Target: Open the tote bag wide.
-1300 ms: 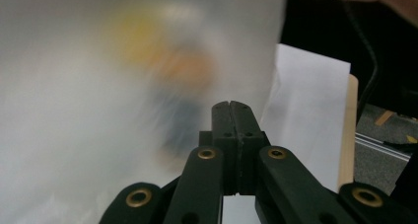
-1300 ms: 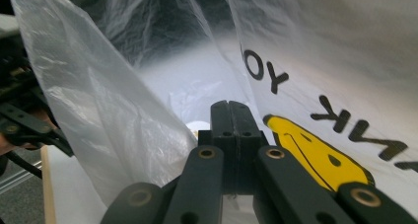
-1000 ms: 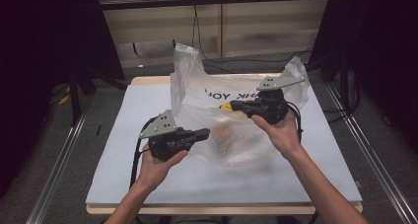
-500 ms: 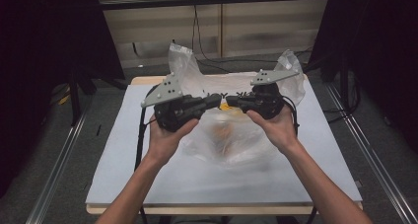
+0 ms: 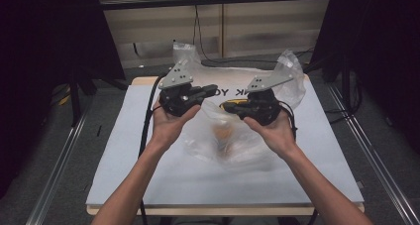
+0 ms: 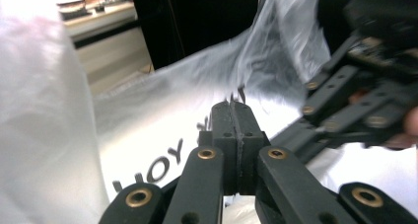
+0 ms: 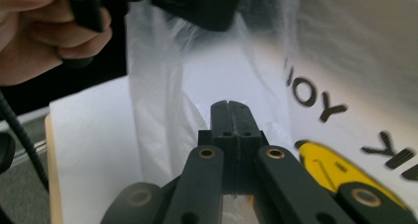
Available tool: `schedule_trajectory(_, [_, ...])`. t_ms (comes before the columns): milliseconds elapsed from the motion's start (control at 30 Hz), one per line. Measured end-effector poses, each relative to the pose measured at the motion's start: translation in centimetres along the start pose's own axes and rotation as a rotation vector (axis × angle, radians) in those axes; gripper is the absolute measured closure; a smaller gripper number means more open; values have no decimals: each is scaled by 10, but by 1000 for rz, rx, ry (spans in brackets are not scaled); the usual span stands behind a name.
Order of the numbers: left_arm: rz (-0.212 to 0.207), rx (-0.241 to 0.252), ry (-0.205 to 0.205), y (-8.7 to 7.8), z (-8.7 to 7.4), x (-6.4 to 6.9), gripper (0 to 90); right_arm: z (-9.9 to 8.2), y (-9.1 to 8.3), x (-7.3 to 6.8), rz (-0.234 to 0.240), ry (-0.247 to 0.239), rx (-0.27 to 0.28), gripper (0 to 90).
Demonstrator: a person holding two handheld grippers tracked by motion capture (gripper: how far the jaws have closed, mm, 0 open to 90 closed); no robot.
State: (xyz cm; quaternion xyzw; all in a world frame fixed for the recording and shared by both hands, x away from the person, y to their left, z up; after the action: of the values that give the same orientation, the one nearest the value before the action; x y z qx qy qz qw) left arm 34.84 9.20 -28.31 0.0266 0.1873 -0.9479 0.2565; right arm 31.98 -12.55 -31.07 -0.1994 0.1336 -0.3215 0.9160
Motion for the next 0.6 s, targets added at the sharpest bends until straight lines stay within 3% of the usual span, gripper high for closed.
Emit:
schedule_trajectory(167, [-13, -51, -36, 2, -20, -8, 900, -14, 7, -4, 7, 0, -40, 900])
schedule_trajectory(200, [-10, -97, -31, 4, -30, -10, 900, -17, 9, -3, 2, 1, -50, 900])
schedule_trajectory(233, [-10, -97, -31, 4, -30, -10, 900, -21, 11, 0, 4, 12, -56, 900])
schedule_trajectory(267, [-25, -106, -60, 6, -39, -10, 900, -25, 12, 1, -2, 27, -64, 900])
schedule_trajectory(600, [-68, -191, -74, 16, -76, -5, 900, -52, 15, 13, 0, 73, -64, 900])
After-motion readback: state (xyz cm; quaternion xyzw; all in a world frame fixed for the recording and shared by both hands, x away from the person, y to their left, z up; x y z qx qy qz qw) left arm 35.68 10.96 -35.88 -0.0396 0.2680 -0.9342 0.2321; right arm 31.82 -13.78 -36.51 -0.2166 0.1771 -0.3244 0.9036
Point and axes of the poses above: each handheld gripper's, and its own axes: y roughly forward along the jaws, z roughly out of its top, x roughly to its right, the point moved 1 cm from there along y, roughly forward along the jaws, and after that the axes turned 4 degrees about y, right-handed, at the moved point
